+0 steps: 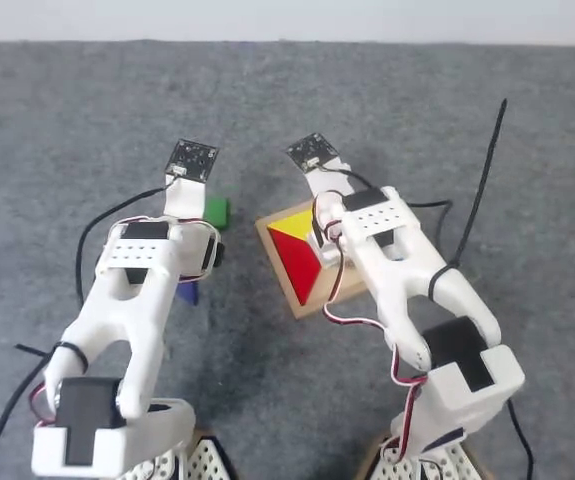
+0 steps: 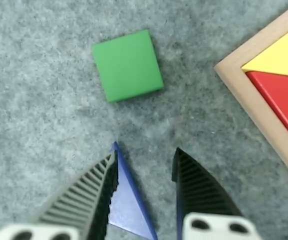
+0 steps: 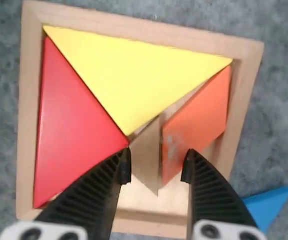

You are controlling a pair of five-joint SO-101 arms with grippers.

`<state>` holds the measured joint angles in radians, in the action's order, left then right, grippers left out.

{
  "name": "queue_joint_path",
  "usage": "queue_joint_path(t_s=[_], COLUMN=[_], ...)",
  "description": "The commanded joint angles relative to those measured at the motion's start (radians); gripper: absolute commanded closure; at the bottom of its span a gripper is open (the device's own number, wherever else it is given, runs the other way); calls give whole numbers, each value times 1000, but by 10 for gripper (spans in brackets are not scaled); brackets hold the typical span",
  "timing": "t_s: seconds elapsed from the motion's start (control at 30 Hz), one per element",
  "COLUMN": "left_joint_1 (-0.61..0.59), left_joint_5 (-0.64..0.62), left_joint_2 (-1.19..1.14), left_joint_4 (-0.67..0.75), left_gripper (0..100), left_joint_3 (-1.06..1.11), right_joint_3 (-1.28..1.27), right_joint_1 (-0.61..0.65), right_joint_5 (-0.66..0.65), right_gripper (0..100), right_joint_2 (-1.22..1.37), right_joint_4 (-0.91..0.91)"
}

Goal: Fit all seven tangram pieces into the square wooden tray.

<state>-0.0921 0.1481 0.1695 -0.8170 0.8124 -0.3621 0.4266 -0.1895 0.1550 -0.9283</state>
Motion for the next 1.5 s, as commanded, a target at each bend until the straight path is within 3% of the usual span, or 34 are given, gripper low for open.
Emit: queue_joint_path(t_s=[0.0, 0.3, 0.5, 0.83, 1.13, 1.3, 1.47], left_joint_1=[2, 2, 2, 2, 2, 2, 2], left_joint_5=[11, 11, 11, 11, 11, 11, 11], left_joint_2=[46, 46, 46, 46, 46, 46, 46], left_joint_4=[20, 20, 18, 17, 17, 17, 18], left_gripper=[830, 830, 830, 830, 830, 830, 830], left_joint_3=[-10, -10, -10, -8, -10, -10, -10], right_joint_3=[61, -8, 29, 331, 394, 397, 222], right_joint_1=[-1, -85, -87, -116, -122, -122, -101], right_joint_5=[-2, -5, -6, 20, 26, 66, 66], right_gripper=[822, 822, 822, 822, 822, 822, 823], right_joint_2=[-18, -159, -31, 265, 311, 234, -42], right_joint_4=[-5, 5, 30, -71, -58, -54, -30])
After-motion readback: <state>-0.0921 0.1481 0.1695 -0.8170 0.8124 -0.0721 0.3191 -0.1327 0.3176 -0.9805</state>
